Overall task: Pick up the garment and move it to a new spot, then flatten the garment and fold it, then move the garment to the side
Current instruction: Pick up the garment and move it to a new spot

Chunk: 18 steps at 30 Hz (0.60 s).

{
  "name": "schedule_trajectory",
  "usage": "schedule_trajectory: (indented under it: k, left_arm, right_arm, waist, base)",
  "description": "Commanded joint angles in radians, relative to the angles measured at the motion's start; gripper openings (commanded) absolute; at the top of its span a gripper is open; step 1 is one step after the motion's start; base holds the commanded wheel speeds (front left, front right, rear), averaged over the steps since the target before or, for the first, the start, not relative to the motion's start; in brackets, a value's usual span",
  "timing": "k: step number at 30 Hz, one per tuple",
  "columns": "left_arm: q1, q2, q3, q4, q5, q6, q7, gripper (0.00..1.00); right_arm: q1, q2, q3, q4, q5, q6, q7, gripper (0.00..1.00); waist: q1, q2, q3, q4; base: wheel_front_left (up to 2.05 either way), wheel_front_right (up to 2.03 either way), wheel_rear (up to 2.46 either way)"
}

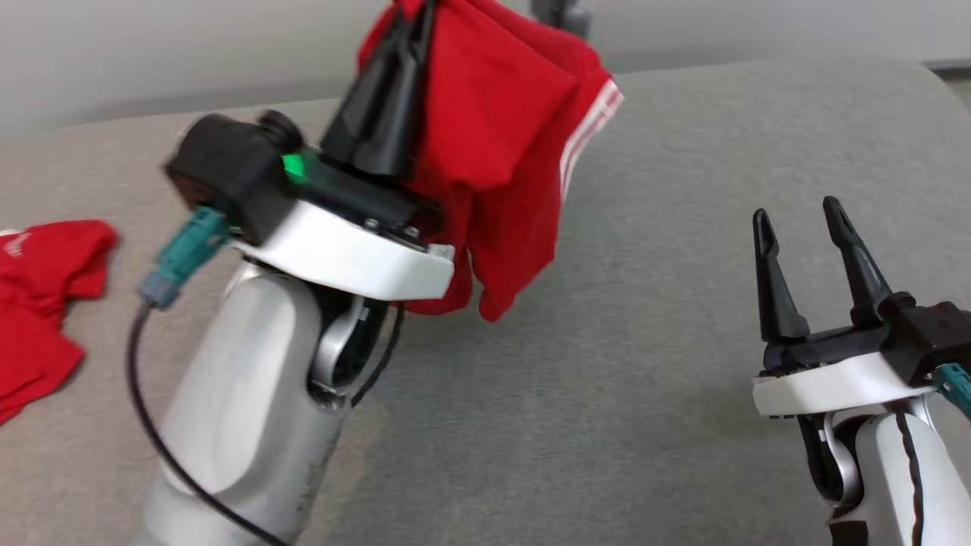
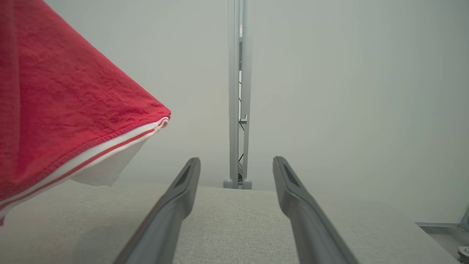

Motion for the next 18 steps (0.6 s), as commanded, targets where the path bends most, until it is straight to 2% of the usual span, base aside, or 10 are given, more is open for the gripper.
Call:
schedule_trajectory:
  k: [1, 9, 12, 13, 14, 15, 18]
  left_arm:
    - [-0.021, 0.003, -0.043, 0.041, 0.024, 0.017, -0.023, 0.0]
    - [-0.057, 0.002, -0.133, 0.25, 0.031, 0.064, -0.105, 0.0]
    - [-0.064, 0.001, -0.169, 0.352, 0.043, 0.061, -0.121, 0.0]
    - [-0.063, 0.002, -0.178, 0.389, 0.048, 0.06, -0.119, 0.32]
    - [-0.064, 0.002, -0.191, 0.426, 0.055, 0.059, -0.117, 0.85]
    - [-0.065, 0.002, -0.201, 0.454, 0.053, 0.053, -0.118, 1.0]
    - [-0.07, 0.003, -0.22, 0.509, 0.034, 0.049, -0.133, 1.0]
  right_arm:
    - [-0.02, -0.004, -0.004, -0.012, 0.011, 0.0, -0.005, 1.0]
    - [-0.033, -0.002, -0.013, -0.034, 0.047, 0.0, -0.005, 1.0]
    - [-0.027, -0.003, -0.021, -0.038, 0.061, 0.0, -0.005, 1.0]
    - [-0.025, -0.003, -0.021, -0.038, 0.063, 0.0, -0.005, 1.0]
    - [-0.023, -0.003, -0.02, -0.038, 0.066, 0.0, -0.005, 1.0]
    - [-0.021, -0.002, -0.02, -0.038, 0.067, 0.0, -0.005, 1.0]
    - [-0.016, -0.003, -0.026, -0.038, 0.065, 0.0, -0.005, 1.0]
  waist:
    - [0.0, 0.0, 0.054, -0.12]
    - [0.0, 0.0, 0.112, -0.278]
    - [0.0, 0.0, 0.123, -0.32]
    - [0.0, 0.0, 0.125, -0.33]
    - [0.0, 0.0, 0.126, -0.338]
    - [0.0, 0.0, 0.127, -0.342]
    - [0.0, 0.0, 0.122, -0.341]
  base:
    - [0.0, 0.0, 0.0]
    - [0.0, 0.0, 0.0]
    - [0.0, 0.0, 0.0]
    - [0.0, 0.0, 0.0]
    - [0.0, 0.0, 0.0]
    - [0.0, 0.0, 0.0]
    - [0.0, 0.0, 0.0]
